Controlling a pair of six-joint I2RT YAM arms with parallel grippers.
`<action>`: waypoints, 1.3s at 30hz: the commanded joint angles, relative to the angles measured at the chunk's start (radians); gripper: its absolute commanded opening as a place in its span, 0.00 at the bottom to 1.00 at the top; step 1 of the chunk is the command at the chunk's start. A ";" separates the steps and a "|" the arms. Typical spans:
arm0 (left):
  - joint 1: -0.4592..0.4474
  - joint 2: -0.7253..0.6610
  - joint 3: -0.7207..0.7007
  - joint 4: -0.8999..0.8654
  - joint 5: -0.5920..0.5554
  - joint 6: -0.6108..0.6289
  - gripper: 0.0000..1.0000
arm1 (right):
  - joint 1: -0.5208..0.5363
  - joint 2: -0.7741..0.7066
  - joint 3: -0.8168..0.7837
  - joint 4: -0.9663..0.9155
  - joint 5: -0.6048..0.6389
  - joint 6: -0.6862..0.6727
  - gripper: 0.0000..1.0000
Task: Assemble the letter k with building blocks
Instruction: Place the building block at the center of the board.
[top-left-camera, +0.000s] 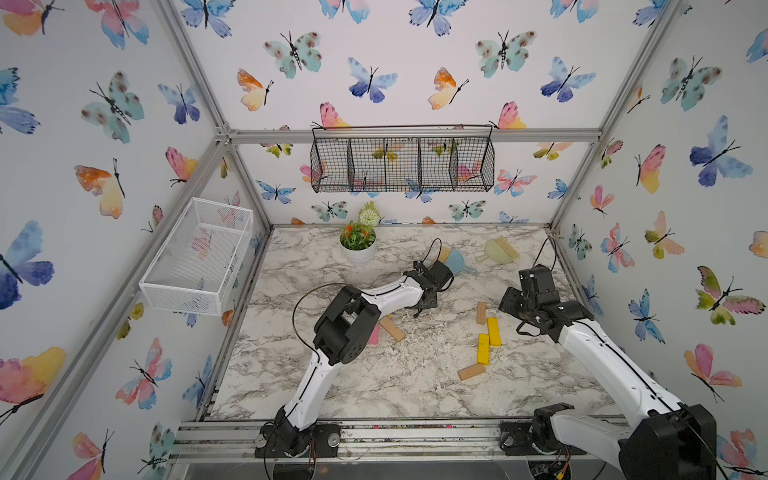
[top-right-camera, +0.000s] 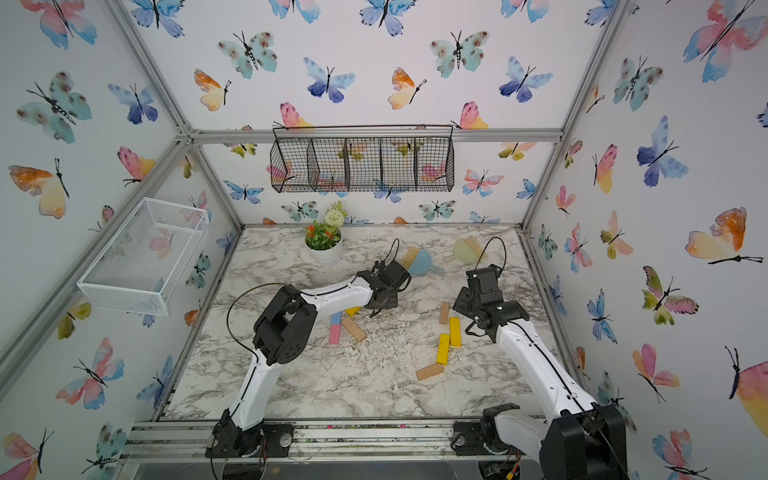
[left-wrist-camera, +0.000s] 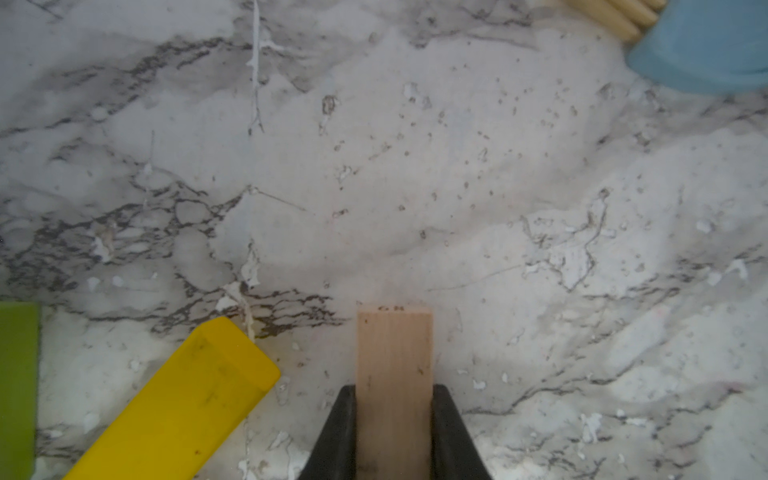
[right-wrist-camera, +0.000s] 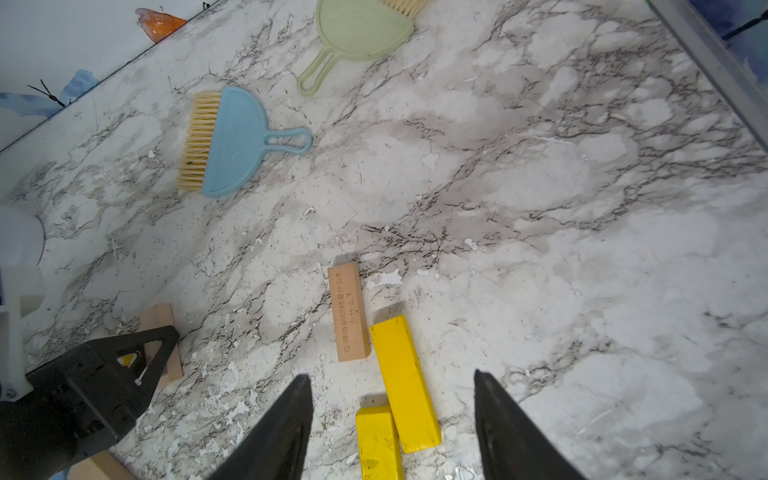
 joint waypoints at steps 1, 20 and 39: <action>0.010 0.048 -0.007 -0.024 0.070 -0.026 0.21 | -0.005 0.006 -0.006 0.011 -0.011 -0.005 0.64; 0.014 0.045 -0.018 -0.026 0.064 -0.019 0.38 | -0.004 0.010 -0.014 0.019 -0.020 -0.001 0.64; 0.015 -0.047 0.076 -0.071 0.009 0.031 0.60 | -0.005 0.087 -0.017 0.049 -0.051 -0.048 0.63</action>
